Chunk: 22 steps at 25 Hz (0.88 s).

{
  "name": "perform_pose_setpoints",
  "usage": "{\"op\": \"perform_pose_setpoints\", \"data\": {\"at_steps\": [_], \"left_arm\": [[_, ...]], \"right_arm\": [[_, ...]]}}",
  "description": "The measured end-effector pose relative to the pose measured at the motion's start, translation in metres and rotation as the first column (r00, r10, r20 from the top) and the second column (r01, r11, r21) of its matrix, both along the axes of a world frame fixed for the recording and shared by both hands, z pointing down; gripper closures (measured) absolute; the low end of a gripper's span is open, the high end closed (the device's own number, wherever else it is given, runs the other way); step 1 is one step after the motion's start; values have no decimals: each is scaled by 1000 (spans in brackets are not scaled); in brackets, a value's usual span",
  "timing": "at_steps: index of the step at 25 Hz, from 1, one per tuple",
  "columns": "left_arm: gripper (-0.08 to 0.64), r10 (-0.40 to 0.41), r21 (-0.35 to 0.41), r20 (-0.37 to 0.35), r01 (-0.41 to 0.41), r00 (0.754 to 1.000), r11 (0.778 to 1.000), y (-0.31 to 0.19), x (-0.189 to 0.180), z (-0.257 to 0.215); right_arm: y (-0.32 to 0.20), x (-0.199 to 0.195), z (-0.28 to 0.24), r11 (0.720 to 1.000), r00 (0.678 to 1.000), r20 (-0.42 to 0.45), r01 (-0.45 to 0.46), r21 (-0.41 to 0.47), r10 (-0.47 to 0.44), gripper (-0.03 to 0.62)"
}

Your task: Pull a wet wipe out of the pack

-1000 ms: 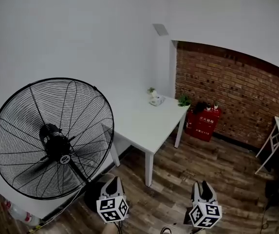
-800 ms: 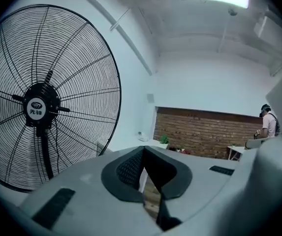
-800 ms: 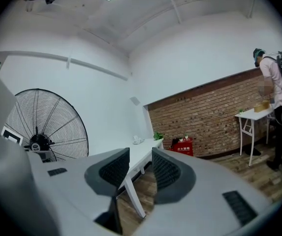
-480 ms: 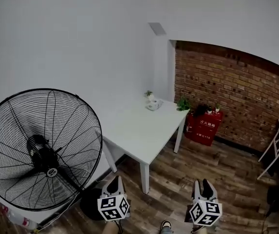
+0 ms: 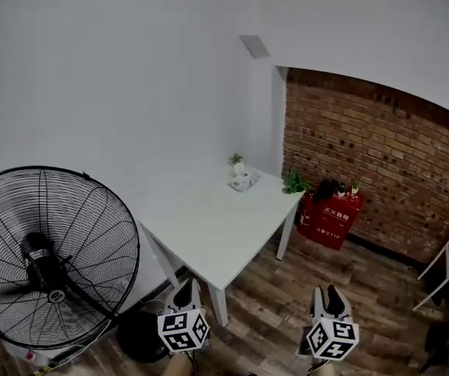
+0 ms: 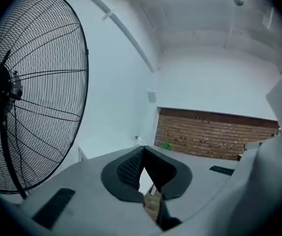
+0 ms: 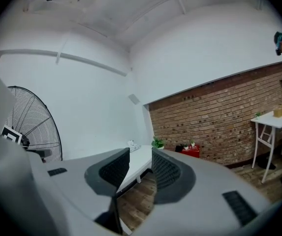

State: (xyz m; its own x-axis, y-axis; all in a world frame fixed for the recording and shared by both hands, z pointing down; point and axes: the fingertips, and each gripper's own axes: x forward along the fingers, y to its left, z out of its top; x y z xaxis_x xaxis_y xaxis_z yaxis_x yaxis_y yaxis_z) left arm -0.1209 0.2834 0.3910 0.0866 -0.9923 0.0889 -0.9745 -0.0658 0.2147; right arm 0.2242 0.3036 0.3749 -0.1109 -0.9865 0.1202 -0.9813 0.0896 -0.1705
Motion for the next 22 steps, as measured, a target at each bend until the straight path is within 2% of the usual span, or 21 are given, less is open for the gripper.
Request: {"op": "perform_pose_setpoints", "data": {"at_steps": [8,13,22], "left_arm": [[558,-41,-10,-1,41,999,999,-75,26,2],[558,-64,-27,-5,64,998,998,-101,42,-4],[558,-66,-100,18,67,998,993,-150,39,29]], "right_arm": [[-88,30,-3,999,999,-7,35,2,-35,469],[-121,50,-1,998,998,-6,56,-22,-56,476],[-171,46,29,995,997,28,70,-76,-68,488]]}}
